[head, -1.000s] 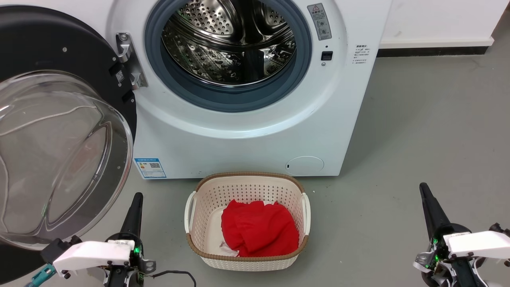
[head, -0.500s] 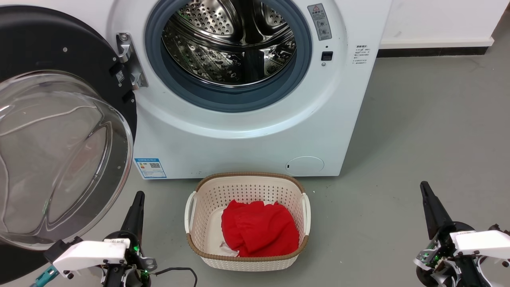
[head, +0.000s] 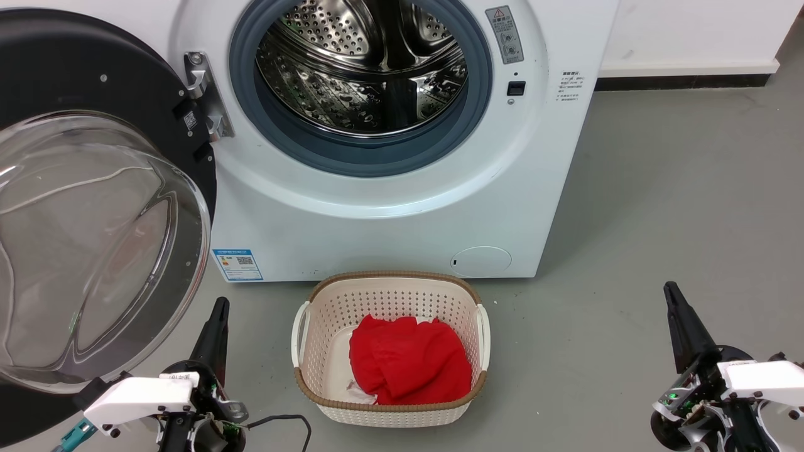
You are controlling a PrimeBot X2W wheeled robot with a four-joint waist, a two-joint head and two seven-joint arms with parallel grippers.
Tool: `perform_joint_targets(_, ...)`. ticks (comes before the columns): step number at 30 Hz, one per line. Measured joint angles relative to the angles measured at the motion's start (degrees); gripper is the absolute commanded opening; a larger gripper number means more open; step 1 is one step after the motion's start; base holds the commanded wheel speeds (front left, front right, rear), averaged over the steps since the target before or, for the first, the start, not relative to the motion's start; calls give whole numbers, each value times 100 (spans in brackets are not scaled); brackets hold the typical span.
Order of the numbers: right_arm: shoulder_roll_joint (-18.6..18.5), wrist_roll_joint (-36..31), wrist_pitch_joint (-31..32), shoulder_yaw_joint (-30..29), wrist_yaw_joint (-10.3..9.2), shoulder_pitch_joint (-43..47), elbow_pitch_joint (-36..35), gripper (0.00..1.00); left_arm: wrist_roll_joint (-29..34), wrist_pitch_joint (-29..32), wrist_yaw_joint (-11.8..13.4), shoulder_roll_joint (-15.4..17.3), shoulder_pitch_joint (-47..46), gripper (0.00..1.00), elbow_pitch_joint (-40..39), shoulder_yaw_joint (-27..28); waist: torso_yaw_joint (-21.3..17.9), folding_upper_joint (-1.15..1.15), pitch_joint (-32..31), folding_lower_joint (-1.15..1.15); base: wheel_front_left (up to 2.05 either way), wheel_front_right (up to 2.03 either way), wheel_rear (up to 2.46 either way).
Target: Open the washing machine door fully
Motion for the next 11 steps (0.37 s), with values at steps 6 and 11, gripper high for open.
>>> perform_joint_targets(6,8,-1,5,-13,0,-1,2,0,0,0,-1,0,-2,0,0,0,0,0,0,0,0,0,0)
perform_joint_targets(11,16,-8,8,-23,0,-1,3,0,0,0,-1,0,-2,0,0,0,0,0,0,0,0,0,0)
